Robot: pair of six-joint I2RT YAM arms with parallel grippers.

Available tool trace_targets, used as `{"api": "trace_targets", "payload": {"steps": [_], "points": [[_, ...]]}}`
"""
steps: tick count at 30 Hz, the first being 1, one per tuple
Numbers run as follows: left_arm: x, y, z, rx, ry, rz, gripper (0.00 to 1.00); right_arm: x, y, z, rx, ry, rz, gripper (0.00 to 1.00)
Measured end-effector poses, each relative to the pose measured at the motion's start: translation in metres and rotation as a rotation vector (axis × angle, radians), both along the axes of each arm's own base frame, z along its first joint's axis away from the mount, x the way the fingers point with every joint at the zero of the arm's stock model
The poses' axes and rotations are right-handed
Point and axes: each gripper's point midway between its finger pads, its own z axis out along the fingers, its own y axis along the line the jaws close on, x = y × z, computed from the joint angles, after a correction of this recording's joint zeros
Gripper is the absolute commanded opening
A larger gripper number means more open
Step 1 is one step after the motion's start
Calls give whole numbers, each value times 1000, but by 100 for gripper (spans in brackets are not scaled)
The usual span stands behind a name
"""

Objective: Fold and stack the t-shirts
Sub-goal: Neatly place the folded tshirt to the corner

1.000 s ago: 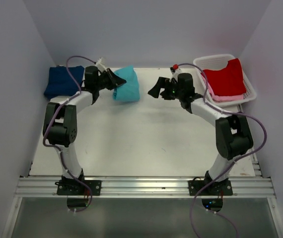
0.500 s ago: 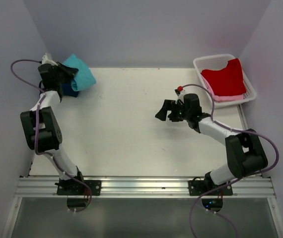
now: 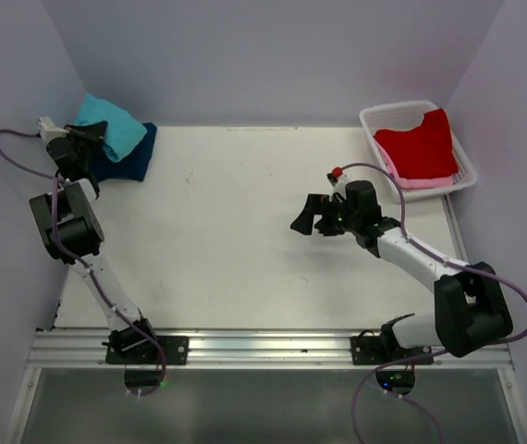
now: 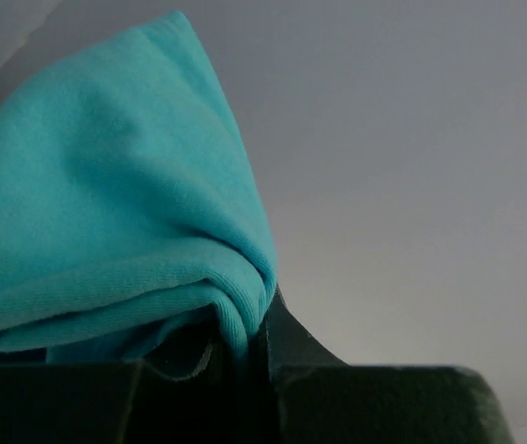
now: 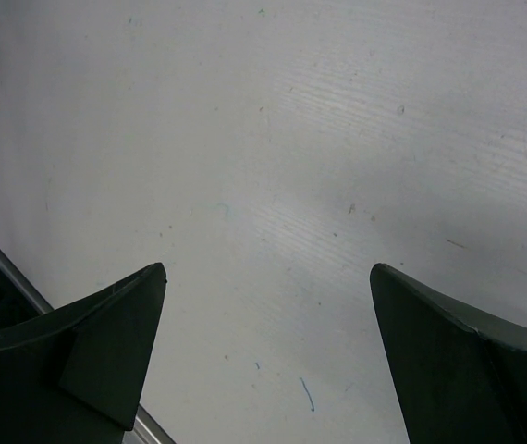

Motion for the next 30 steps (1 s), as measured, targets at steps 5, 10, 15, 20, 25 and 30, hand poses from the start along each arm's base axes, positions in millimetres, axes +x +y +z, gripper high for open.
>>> {"api": "trace_targets", "payload": {"steps": [5, 10, 15, 20, 25, 30], "points": [[4, 4, -93, -107, 110, 15, 0, -10, 1, 8, 4, -10, 12, 97], [-17, -2, -148, -208, 221, 56, 0, -19, 0, -2, -2, 18, 17, 97], [-18, -2, -145, -227, 215, 69, 0, -27, -1, -11, -11, 43, 21, 97], [-24, -4, -141, -253, 213, 77, 86, -34, -2, -17, -15, 53, 26, 98], [-43, -13, -114, -299, 184, 92, 100, -38, -4, -21, -18, 59, 27, 98], [-73, -11, -22, -259, 83, 169, 100, -39, -3, -17, -7, 44, 35, 98]]}}
